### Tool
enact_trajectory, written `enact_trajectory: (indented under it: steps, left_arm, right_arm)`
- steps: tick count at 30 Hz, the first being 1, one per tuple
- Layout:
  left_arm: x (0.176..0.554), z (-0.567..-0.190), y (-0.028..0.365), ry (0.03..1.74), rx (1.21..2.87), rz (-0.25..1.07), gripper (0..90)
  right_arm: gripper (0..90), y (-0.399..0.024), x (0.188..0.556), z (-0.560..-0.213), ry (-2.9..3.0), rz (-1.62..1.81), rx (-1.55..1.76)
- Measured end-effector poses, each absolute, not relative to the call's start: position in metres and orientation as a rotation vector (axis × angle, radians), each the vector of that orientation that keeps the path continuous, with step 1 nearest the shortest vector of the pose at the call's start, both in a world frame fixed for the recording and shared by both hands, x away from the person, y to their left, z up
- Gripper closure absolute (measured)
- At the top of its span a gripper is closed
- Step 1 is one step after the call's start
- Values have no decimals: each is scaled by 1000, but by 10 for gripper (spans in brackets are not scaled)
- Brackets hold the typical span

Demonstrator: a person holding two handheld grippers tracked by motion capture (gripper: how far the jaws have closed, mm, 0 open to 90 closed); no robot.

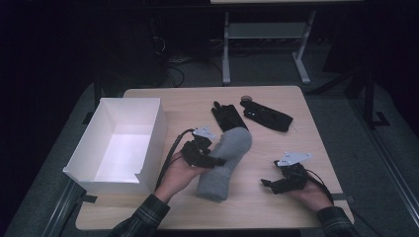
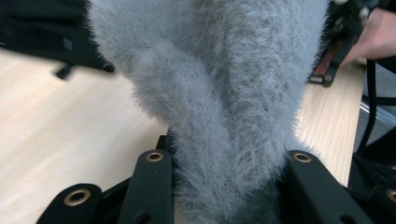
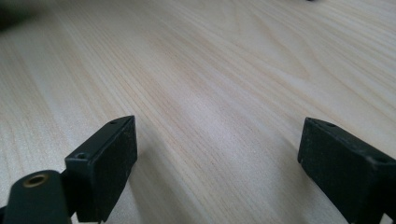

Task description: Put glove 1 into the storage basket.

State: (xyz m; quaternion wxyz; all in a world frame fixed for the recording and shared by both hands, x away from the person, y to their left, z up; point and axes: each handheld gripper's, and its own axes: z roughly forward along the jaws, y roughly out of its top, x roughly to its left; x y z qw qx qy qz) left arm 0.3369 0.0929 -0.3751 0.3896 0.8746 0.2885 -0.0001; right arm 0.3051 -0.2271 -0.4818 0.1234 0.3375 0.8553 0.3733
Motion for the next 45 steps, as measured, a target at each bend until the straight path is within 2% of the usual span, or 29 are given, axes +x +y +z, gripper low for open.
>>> enact_trajectory:
  steps: [12, 26, 35, 45]
  left_arm:
    - [351, -316, 126, 773, 2189, 76, 658]
    - [372, -251, 186, 841, 2105, 138, 656]
    - [376, -227, 238, 939, 2043, 228, 656]
    - [375, -224, 307, 1073, 2004, 275, 656]
  right_arm:
    - [116, -227, 305, -482, 2492, 1089, 987]
    - [117, -228, 306, -482, 2490, 1085, 986]
    - [118, -228, 306, -482, 2489, 1085, 985]
    - [127, -228, 306, -482, 2483, 1086, 987]
